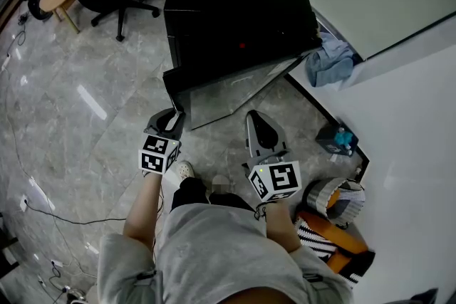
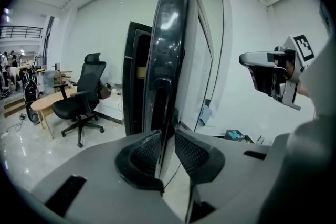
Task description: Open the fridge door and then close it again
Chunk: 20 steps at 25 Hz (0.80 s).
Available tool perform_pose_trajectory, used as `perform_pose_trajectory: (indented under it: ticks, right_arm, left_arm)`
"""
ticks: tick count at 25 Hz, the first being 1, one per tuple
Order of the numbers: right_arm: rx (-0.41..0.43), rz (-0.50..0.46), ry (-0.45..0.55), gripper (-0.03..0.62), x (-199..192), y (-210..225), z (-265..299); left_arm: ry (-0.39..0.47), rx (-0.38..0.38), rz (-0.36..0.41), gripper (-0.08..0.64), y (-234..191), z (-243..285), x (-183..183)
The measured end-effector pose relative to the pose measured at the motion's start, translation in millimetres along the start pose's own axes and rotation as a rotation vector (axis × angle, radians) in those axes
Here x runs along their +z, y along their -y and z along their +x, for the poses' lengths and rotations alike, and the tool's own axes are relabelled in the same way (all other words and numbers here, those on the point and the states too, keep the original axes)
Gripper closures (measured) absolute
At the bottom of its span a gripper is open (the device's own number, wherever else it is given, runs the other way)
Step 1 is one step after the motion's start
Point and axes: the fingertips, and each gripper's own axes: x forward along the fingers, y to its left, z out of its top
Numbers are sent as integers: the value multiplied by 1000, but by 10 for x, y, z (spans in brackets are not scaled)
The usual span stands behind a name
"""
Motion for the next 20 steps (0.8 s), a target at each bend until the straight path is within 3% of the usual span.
perform_pose_trajectory:
  ticks: [20]
  right_arm:
    - [-89, 11, -17, 566, -1, 80, 268]
  left_arm:
    - [-20, -27, 63, 468, -662, 504, 347]
